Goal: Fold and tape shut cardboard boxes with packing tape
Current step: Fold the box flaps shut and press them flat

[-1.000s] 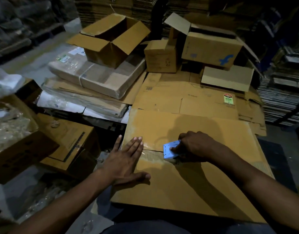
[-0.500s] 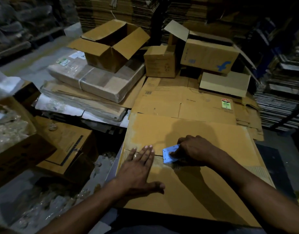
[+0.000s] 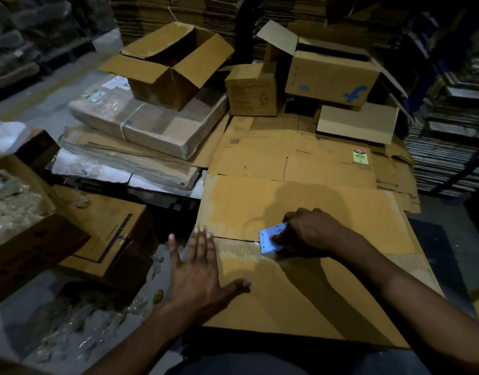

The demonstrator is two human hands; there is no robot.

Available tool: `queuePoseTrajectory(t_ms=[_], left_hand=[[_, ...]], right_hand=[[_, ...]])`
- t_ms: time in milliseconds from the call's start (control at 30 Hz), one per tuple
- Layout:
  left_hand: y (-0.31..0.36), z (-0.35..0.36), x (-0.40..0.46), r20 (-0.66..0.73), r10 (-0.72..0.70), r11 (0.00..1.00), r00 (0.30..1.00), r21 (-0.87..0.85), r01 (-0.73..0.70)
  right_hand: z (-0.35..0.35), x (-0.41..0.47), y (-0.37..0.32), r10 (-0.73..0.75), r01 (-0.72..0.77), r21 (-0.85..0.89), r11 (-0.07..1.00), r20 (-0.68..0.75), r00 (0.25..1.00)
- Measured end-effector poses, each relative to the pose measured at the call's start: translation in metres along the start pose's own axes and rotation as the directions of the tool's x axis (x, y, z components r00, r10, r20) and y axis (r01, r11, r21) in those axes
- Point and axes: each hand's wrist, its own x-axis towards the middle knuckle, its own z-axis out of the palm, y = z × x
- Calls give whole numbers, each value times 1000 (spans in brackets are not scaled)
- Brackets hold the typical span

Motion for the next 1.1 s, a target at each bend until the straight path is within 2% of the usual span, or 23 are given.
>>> queuePoseTrajectory(t_ms=[67,167,300,400,600,800,933,1033,1100], left_hand=[[11,-3,-6,33,-9,1000,999,-4,9],[25,-7,-3,10,19,998,1000,-55,-18],[41,-6,22,-76,189,973,979,-122,-197],[50,0,38,-61,318,940,946,-111,-323],[46,10,36,-80,408,904,909,-100,-415],[45,15,36,-79,403,907,912,-99,-409],[42,16,38,-71,410,904,909,-97,-415],[38,14,38,-57,427,900,903,-74,-430],[36,11,38,-60,436,898,898,-39,-439]], right_hand=[[0,0,-1,19,-19,14,1000,0,1000],[0,0,-5,35,-36,7,999,26,999],[-6,-2,-8,45,-46,18,999,38,998],[-9,-4,-10,38,-39,19,999,38,999],[-7,-6,-10,43,-42,-16,999,30,999],[-9,-3,-16,99,-100,2,995,127,987],[-25,-7,-8,266,-312,167,935,249,931],[-38,-35,18,257,-300,104,948,304,917],[-35,-60,38,291,-345,120,931,328,899]])
